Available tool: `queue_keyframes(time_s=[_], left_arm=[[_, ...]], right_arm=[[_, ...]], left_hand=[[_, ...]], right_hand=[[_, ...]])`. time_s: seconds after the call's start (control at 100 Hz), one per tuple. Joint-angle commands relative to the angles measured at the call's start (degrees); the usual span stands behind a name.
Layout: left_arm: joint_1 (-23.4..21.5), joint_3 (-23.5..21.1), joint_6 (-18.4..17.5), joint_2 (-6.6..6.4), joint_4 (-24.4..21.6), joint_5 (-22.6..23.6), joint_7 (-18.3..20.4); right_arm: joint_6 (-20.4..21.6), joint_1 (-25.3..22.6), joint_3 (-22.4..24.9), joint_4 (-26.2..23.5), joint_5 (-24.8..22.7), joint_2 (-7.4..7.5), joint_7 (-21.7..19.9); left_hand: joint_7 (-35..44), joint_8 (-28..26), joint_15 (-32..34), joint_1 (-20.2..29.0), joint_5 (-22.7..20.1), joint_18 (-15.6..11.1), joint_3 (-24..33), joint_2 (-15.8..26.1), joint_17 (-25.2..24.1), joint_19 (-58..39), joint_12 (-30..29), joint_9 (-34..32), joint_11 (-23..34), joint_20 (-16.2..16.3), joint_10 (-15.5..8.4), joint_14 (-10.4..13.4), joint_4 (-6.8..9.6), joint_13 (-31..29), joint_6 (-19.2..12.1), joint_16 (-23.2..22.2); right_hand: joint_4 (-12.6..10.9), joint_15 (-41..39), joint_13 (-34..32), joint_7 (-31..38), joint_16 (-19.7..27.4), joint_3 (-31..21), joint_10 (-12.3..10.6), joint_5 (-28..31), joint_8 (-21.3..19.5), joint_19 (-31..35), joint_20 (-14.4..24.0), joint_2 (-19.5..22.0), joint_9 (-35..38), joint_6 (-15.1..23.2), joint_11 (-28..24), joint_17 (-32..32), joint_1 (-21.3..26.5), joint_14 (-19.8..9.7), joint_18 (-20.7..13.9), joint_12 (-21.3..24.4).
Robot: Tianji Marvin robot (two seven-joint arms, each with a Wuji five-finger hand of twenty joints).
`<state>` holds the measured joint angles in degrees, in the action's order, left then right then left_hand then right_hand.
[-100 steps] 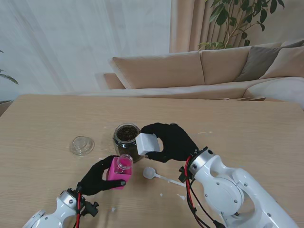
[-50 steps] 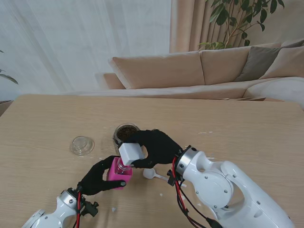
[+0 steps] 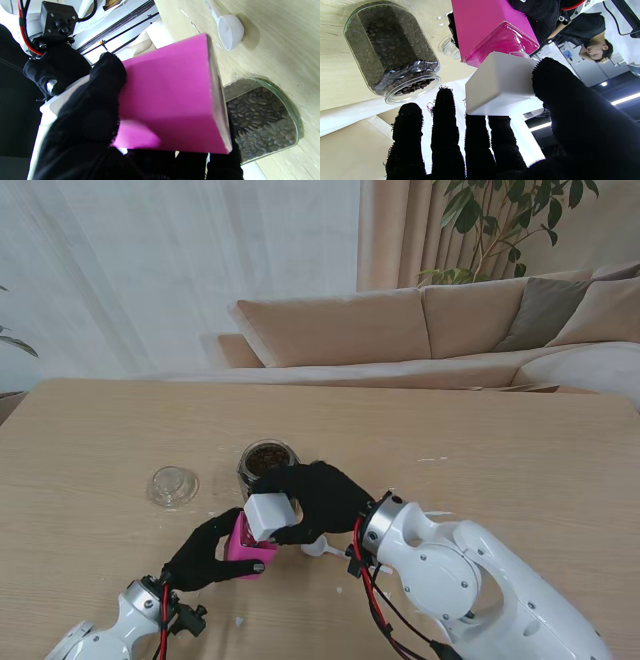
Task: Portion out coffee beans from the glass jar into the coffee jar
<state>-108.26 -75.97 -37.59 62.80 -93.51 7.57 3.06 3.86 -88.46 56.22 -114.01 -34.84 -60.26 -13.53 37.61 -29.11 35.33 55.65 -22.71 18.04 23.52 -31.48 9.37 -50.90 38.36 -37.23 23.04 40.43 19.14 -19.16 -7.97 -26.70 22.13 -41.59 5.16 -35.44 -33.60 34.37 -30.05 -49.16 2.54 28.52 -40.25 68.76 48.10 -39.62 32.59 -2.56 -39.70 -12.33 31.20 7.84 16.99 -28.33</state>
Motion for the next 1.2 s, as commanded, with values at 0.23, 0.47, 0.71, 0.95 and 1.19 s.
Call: queue_keyframes(time_s=[0.23,0.47,0.71,0.95,1.19], left_arm=[[-0.35,-0.09,-0.16,0.33,-0.17,0.07,0.56],[-0.26,-0.06,-0.05,0.38,-0.1,0.16,0.4],[-0.2,-0.03,0.04,0.44,-0.04,0.19,0.22],[-0.13,-0.11,0.18,0.55,0.07,0.51,-0.19],[-0.11,-0.12,0.91,0.61,-0.02,0.89,-0.38]], right_arm=[[0.66,0.39,-1.24,0.57,-1.48,-0.13,-0.22],[0.52,1.06,-2.58,1.16,-4.43,-0.27,1.19],[0.01,2.07,-3.55,1.59,-5.9,-0.2,1.0],[-0.31,2.25,-3.76,1.62,-6.33,-0.21,1.04],[0.94,2.22,-3.68,1.53,-7.6,-0.24,1.83]], left_hand=[[8.41,-2.4,0.5,8.48,-2.91,0.52,5.65,8.51,0.33,-1.57,2.26,-3.27,4.82,0.53,-5.36,0.77,2.66,-0.06,-8.71,-0.6],[8.41,-2.38,0.51,8.5,-2.88,0.53,5.55,8.56,0.36,-1.56,2.3,-3.29,4.76,0.53,-5.36,0.77,2.67,-0.03,-8.68,-0.6],[8.44,-2.38,0.53,8.55,-2.89,0.56,5.58,8.5,0.41,-1.56,2.36,-3.36,4.75,0.53,-5.37,0.79,2.7,-0.08,-8.67,-0.61],[8.5,-2.37,0.58,8.7,-2.91,0.62,5.55,8.55,0.38,-1.61,2.41,-3.4,4.66,0.55,-5.31,0.69,2.69,-0.08,-8.61,-0.63],[8.52,-2.34,0.62,8.68,-2.91,0.67,5.45,8.55,0.33,-1.66,2.43,-3.37,4.65,0.59,-5.27,0.61,2.7,-0.09,-8.6,-0.66]], right_hand=[[-1.07,-0.79,0.37,4.8,-0.9,-3.55,-0.73,3.94,-0.44,1.33,1.0,5.29,1.01,2.15,-1.65,0.91,4.19,-1.24,-0.79,-1.4],[-1.76,-1.09,0.92,4.52,-1.08,-3.67,-0.59,3.67,-0.99,1.55,1.15,5.66,0.46,1.72,-2.06,0.99,3.37,-1.09,-1.03,-1.62],[-1.86,-1.55,1.14,4.37,-1.29,-3.55,-0.43,3.71,-1.39,1.93,1.36,5.85,0.29,1.48,-2.29,0.97,3.23,-0.86,-1.24,-1.73],[-2.1,-2.14,1.49,4.01,-1.61,-3.95,-0.28,3.54,-1.46,2.48,1.66,5.83,0.01,1.5,-2.3,1.01,3.97,-0.62,-1.42,-1.73],[-2.98,-2.07,2.13,2.74,-1.62,-4.82,-0.61,3.18,-1.12,2.42,1.76,5.92,-0.69,2.3,-1.88,1.4,4.73,-0.88,-1.57,-1.57]])
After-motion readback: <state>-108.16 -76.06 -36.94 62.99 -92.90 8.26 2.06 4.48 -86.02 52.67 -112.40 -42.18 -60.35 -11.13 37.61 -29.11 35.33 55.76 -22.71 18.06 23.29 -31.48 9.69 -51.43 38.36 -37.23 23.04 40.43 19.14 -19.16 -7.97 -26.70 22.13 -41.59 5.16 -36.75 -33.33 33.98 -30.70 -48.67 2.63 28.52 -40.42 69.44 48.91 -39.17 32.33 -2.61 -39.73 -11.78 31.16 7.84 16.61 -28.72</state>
